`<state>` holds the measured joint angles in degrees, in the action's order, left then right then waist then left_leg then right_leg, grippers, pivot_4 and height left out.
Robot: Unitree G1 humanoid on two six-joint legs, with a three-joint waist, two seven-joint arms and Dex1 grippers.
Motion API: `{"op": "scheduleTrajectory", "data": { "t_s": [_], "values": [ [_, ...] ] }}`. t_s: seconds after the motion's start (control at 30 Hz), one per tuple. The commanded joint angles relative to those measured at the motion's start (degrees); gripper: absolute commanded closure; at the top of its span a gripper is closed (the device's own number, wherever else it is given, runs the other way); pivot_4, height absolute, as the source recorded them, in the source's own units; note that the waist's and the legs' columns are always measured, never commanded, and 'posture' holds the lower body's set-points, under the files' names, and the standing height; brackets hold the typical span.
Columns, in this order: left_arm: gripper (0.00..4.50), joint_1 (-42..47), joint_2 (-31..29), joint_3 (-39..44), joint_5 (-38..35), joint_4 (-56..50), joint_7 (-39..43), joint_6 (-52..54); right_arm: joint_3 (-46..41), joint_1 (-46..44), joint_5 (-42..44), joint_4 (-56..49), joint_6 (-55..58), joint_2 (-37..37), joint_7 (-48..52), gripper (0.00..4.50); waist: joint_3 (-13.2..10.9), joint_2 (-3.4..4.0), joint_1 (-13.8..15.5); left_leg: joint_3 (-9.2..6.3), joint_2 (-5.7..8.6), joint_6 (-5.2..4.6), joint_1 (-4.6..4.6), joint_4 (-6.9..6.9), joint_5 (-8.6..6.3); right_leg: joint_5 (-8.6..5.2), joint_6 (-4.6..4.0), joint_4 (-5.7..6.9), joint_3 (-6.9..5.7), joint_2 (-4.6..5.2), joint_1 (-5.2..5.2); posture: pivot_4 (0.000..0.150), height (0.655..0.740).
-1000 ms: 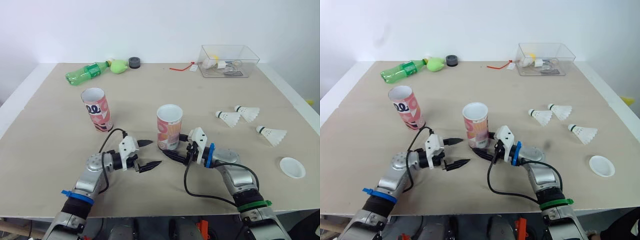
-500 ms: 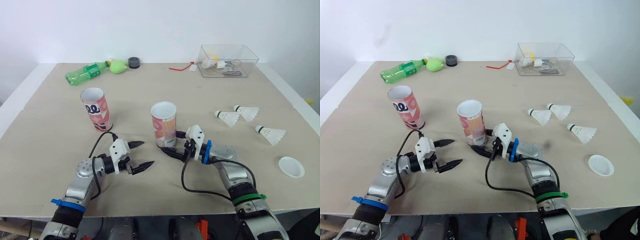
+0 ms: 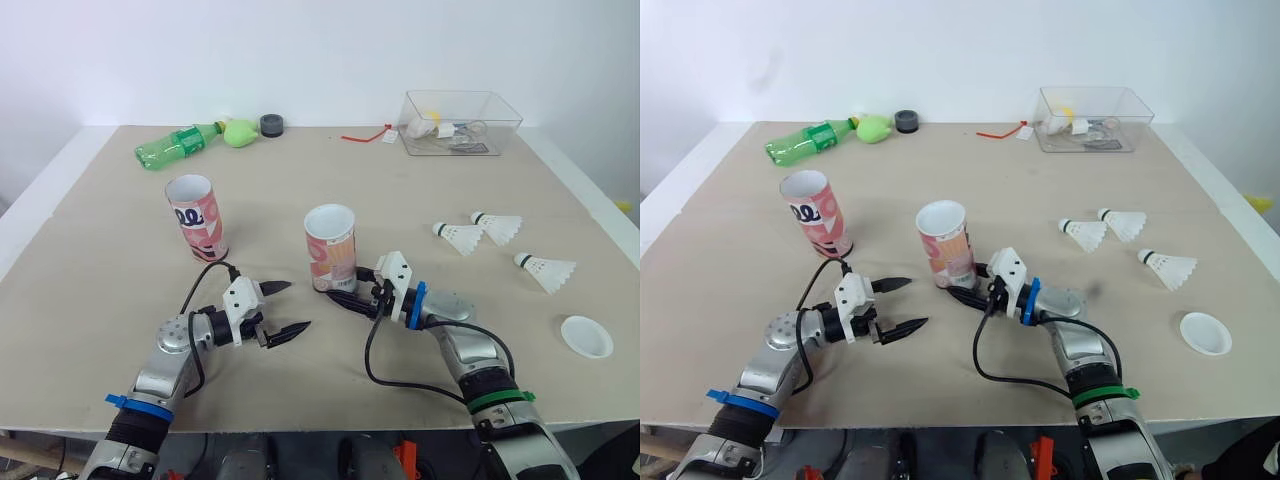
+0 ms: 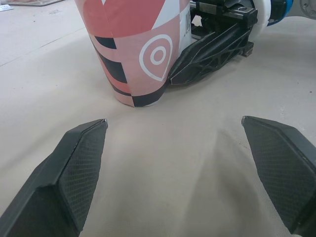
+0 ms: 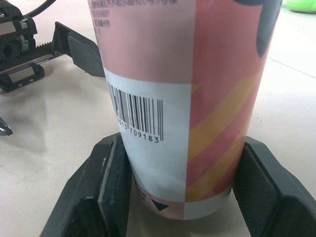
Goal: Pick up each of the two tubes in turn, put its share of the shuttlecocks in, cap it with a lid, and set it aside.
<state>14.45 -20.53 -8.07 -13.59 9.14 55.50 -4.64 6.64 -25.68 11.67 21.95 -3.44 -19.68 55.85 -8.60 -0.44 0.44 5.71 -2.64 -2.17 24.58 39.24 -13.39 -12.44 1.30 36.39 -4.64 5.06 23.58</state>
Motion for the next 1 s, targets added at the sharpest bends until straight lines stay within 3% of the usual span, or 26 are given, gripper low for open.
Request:
{"op": "scheduleTrajectory", "data": {
  "t_s": [0.03, 0.33, 0.53, 1.0],
  "values": [
    [0.00, 0.5, 0.2, -0.5, 0.4, 0.9, 0.2, -0.3, -2.0, 1.8, 1.4, -2.3, 0.7, -0.5, -1.0, 1.76, 0.0, 0.00, 0.0, 0.00, 0.00, 0.00, 0.00, 0.00, 0.00, 0.00, 0.00, 0.00, 0.00, 0.00, 0.00, 0.150, 0.7400],
    [0.00, 2.5, 0.5, -2.7, 0.8, 0.4, 1.9, -0.8, -13.3, 8.4, 9.1, -16.5, 4.8, -1.4, -10.1, 1.76, -0.1, 0.15, 0.1, 0.09, 0.04, 0.01, 0.21, 0.00, 0.00, 0.06, 0.03, 0.00, 0.07, 0.07, 0.22, 0.150, 0.7400],
    [0.00, 5.0, 2.5, -5.4, 1.1, -0.1, 3.7, -0.5, -22.5, 16.1, 8.6, -27.5, 5.4, -3.1, -20.8, 1.76, -0.1, 0.15, 0.2, 0.09, 0.14, 0.00, 0.51, -0.02, -0.04, 0.13, 0.27, 0.01, 0.10, 0.06, 0.47, 0.150, 0.7400],
    [0.00, 6.2, 5.8, -8.3, 1.1, 0.5, 4.3, 0.3, -37.0, 22.6, 3.7, -30.3, 1.7, -5.4, -38.8, 1.76, -0.1, 0.19, 0.0, 0.18, 0.04, 0.05, 0.46, -0.16, 0.02, -0.06, 0.70, 0.03, 0.76, -0.41, 0.61, 0.150, 0.7400]
  ]
}}
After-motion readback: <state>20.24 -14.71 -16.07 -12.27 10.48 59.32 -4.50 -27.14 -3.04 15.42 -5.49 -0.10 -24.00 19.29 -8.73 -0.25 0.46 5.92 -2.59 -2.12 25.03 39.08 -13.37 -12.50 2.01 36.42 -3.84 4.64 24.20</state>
